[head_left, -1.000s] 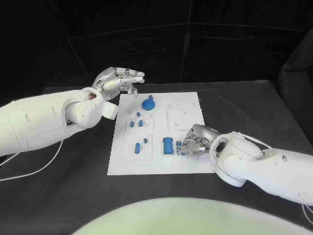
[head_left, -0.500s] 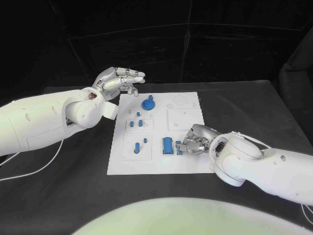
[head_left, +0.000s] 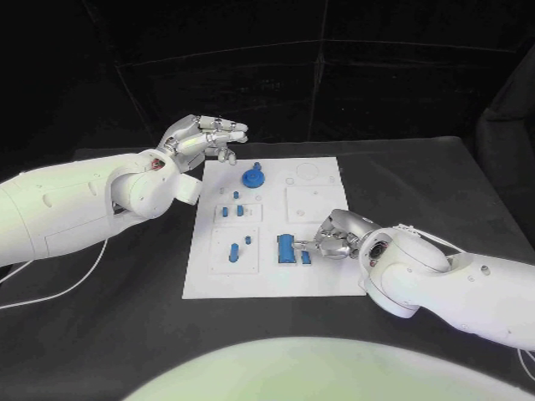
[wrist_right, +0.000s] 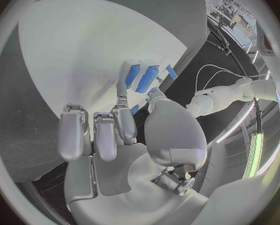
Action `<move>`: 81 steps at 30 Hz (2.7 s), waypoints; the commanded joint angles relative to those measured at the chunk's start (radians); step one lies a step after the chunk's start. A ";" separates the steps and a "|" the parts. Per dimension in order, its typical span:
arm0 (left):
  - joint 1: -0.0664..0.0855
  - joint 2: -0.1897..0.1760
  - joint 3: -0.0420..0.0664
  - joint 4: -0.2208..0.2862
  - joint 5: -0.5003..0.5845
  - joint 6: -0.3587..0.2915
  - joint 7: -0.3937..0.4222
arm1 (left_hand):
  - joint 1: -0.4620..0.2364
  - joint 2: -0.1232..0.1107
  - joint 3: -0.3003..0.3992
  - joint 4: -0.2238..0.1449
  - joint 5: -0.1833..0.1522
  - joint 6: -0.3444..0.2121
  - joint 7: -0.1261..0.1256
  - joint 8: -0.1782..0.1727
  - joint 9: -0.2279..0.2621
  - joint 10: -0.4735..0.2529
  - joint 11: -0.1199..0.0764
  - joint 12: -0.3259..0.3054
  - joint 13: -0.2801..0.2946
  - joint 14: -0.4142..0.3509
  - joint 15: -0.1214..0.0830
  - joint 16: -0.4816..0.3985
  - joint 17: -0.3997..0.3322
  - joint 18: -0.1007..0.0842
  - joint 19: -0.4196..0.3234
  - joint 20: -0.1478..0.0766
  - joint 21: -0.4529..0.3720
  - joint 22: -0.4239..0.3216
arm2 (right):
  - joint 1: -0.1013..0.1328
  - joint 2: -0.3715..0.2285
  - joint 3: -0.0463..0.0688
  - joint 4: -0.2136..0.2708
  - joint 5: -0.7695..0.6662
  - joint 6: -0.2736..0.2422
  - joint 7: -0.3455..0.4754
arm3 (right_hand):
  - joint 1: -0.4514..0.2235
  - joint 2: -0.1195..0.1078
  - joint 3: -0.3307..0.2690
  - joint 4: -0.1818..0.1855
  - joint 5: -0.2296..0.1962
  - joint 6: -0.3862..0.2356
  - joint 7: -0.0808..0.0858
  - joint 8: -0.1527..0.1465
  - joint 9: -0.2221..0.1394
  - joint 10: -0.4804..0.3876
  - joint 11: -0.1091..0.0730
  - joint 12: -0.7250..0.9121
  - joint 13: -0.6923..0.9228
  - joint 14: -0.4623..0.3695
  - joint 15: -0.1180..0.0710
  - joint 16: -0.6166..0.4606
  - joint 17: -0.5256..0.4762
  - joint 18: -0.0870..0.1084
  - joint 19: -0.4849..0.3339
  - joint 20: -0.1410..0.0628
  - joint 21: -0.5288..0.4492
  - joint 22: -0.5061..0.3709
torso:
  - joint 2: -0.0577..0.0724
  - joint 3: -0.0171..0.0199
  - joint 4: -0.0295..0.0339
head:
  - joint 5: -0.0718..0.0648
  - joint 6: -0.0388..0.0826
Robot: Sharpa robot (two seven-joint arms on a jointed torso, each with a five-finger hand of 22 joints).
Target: Assemble the parts on the task board
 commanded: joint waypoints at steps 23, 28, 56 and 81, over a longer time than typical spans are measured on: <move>0.001 -0.002 0.001 0.003 0.003 0.012 0.001 | 0.001 0.006 -0.006 -0.001 0.006 0.000 0.005 0.005 -0.001 -0.010 -0.001 0.006 -0.002 -0.009 0.001 -0.003 -0.001 0.013 0.000 0.003 -0.002 -0.001 | 0.000 -0.016 0.000 -0.011 -0.012 0.034 0.069 | 0.265 0.034 -0.011 -0.131 0.059 -0.011 0.008 -0.019 0.024 0.002 0.001 -0.024 0.024 0.085 -0.001 -0.005 0.169 -0.016 -0.005 0.004 -0.003 -0.009 | 0.000 0.0007 0.0010 | -0.002 0.004; 0.001 -0.001 0.001 0.003 0.003 0.012 0.001 | 0.001 0.006 -0.006 -0.001 0.006 0.000 0.005 0.005 -0.001 -0.010 -0.001 0.006 -0.002 -0.009 0.001 -0.003 -0.001 0.013 0.000 0.003 -0.002 -0.001 | 0.000 0.001 0.000 -0.034 -0.018 0.034 0.062 | 0.279 0.044 -0.011 -0.141 0.065 -0.010 0.007 -0.020 0.026 0.002 0.000 -0.025 0.024 0.085 -0.001 -0.005 0.169 -0.016 -0.005 0.004 -0.003 -0.008 | 0.001 0.0010 -0.0005 | 0.002 -0.001; 0.001 0.004 -0.001 -0.006 0.094 0.021 -0.004 | -0.002 0.005 -0.011 0.000 0.006 0.001 0.005 0.006 -0.001 -0.011 0.000 0.007 -0.002 -0.011 0.002 -0.003 -0.004 0.013 -0.001 0.004 -0.005 -0.003 | 0.007 -0.038 0.001 -0.069 0.420 -0.138 0.588 | 0.329 0.067 -0.077 -0.181 0.075 -0.103 0.046 -0.093 0.010 -0.121 0.032 -0.335 -0.185 0.040 0.023 -0.124 -0.024 0.020 -0.093 0.025 -0.111 -0.199 | -0.015 -0.0089 -0.0028 | -0.003 0.041; -0.019 0.165 -0.011 -0.246 0.253 -0.024 0.055 | -0.027 0.010 -0.072 0.024 0.005 -0.044 0.016 -0.052 -0.003 -0.046 0.064 -0.176 -0.011 -0.301 0.132 -0.719 -0.361 0.014 -0.405 0.153 -0.479 -0.332 | 0.125 0.173 0.036 -0.667 1.269 0.169 1.109 | 0.404 0.108 0.072 -0.380 0.000 -0.191 0.139 -0.152 -0.197 -0.405 0.176 -1.193 -1.187 -0.411 0.216 -1.430 -1.168 0.109 -0.514 0.218 -1.188 -1.167 | -0.098 -0.0252 0.0027 | -0.020 0.182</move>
